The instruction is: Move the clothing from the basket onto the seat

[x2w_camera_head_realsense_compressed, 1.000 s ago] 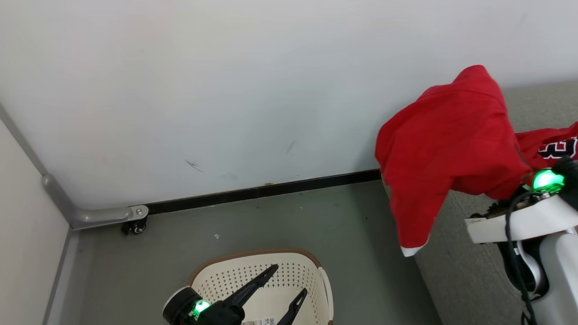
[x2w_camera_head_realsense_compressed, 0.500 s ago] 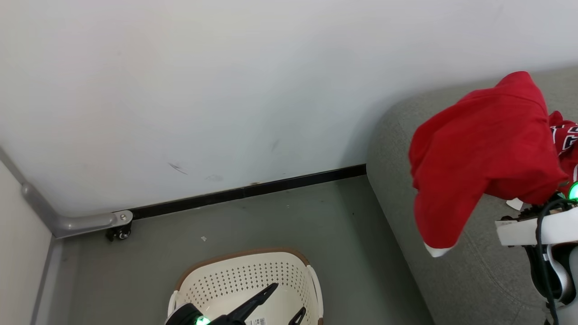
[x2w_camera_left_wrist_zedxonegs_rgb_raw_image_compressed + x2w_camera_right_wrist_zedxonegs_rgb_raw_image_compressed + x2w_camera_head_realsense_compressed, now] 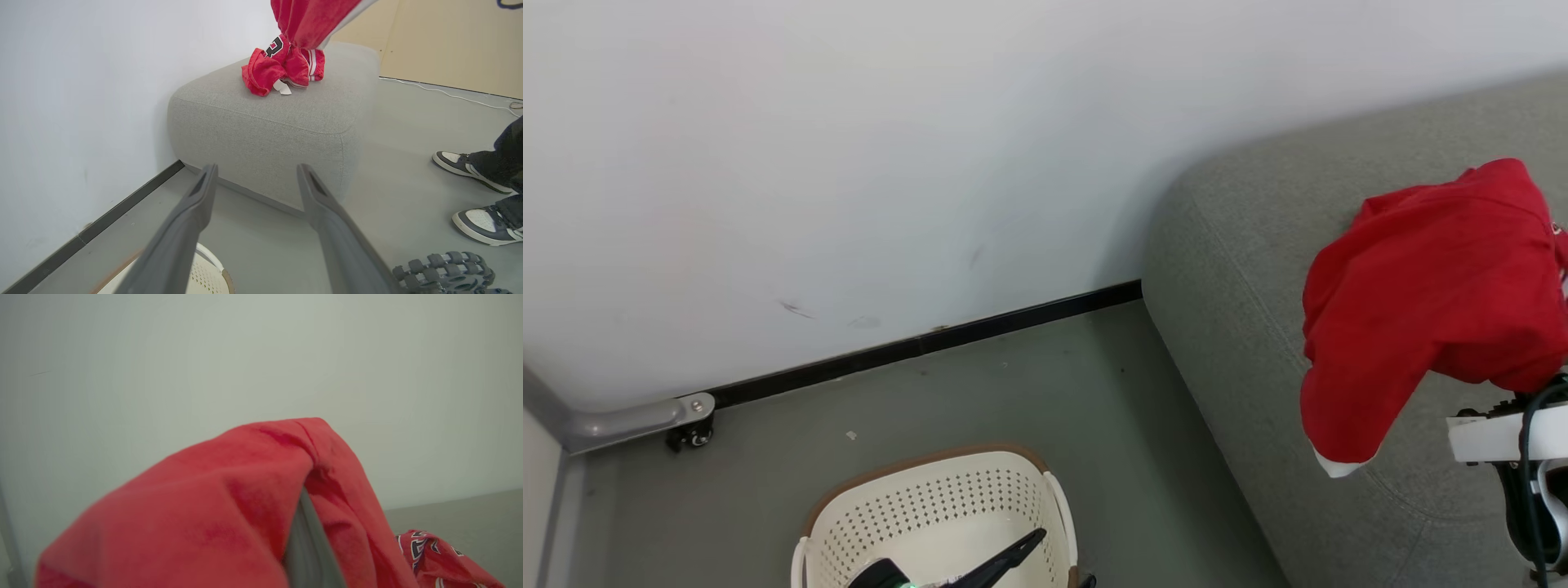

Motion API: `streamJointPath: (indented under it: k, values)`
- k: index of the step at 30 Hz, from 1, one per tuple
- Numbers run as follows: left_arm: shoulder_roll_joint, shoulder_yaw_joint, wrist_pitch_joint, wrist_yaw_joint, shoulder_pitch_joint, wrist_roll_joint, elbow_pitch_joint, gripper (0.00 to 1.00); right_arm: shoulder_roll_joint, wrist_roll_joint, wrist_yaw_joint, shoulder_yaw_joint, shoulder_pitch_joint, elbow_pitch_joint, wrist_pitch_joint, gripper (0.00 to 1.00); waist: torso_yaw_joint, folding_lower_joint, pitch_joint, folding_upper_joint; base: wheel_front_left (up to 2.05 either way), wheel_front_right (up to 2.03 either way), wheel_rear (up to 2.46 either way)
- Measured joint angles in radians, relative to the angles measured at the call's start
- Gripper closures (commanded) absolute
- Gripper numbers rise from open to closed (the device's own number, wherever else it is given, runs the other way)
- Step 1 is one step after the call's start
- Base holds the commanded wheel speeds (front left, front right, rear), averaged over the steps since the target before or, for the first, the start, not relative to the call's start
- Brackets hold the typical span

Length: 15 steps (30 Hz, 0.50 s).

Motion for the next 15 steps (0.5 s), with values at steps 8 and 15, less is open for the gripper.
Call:
streamJointPath:
  k: [8, 15]
  values:
    - [0.001, -0.025, 0.0, 0.0, -0.011, -0.003, 0.005, 0.0, 0.012, -0.01, 0.0, -0.042, 0.032, -0.014, 0.0, 1.0, -0.054, 0.0, 0.017, 0.0, 0.0, 0.0, 0.0]
    - [0.001, -0.042, 0.0, 0.0, -0.027, -0.004, 0.005, 0.0, 0.022, -0.01, 0.0, -0.068, 0.058, -0.022, 0.0, 1.0, -0.106, 0.0, 0.035, 0.0, 0.0, 0.0, 0.0]
